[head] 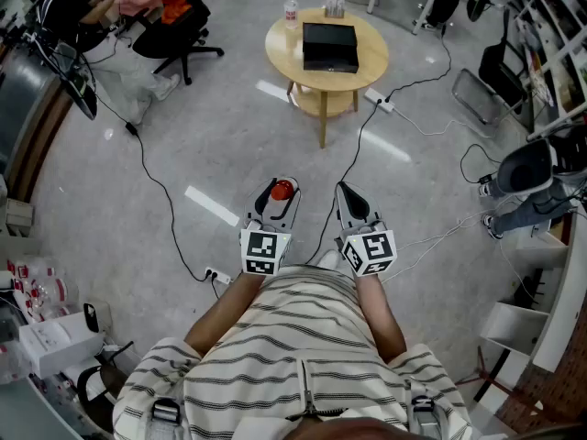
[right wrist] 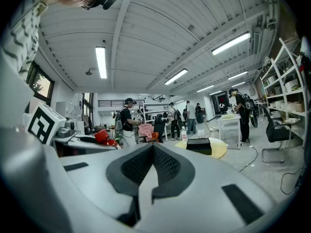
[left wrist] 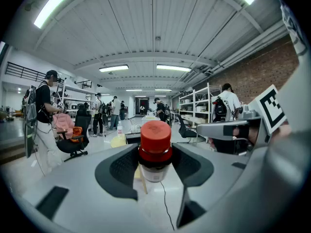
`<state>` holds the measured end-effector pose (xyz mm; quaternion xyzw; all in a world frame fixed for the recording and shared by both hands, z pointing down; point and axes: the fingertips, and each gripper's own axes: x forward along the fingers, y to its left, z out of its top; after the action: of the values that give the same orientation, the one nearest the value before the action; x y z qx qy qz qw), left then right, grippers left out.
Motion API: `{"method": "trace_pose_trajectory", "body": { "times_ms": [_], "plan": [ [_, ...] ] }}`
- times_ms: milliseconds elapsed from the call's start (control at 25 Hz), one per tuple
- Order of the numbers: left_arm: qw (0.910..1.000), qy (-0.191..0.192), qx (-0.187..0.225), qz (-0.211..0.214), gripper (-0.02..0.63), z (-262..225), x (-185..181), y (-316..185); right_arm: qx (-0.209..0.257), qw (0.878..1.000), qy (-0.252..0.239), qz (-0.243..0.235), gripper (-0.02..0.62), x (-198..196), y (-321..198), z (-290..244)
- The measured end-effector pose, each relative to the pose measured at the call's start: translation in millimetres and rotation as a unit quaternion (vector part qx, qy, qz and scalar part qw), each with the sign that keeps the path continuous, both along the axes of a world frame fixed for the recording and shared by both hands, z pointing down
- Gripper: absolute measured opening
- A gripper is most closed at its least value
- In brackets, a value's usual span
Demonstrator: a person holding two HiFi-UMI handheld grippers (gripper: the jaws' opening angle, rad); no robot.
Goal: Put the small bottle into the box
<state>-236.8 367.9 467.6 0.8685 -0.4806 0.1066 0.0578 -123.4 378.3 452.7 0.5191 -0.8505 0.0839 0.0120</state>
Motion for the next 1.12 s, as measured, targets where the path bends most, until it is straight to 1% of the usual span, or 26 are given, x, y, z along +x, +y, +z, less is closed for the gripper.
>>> {"method": "trace_pose_trajectory", "body": {
  "times_ms": [360, 560, 680, 920, 1120],
  "plan": [
    [1.0, -0.002, 0.005, 0.0, 0.229, -2, 18, -5, -0.008, 1.0, -0.019, -0.012, 0.017, 13, -5, 0],
    [1.0, -0.006, 0.001, 0.0, 0.229, 1, 39, -4, -0.007, 1.0, -0.026, -0.01, 0.017, 35, -8, 1],
    [0.9999, -0.007, -0.003, -0.007, 0.229, 4, 52, -6, -0.004, 1.0, -0.024, -0.015, 0.017, 49, -10, 0],
    [0.9998, -0.011, 0.011, -0.012, 0.229, -1, 92, -12, 0.001, 0.999, -0.026, -0.037, 0.017, 82, -16, 0],
    [0.9994, -0.011, 0.015, -0.027, 0.229, -6, 107, -17, 0.001, 0.999, -0.029, -0.042, 0.017, 100, -24, 3]
  ]
}}
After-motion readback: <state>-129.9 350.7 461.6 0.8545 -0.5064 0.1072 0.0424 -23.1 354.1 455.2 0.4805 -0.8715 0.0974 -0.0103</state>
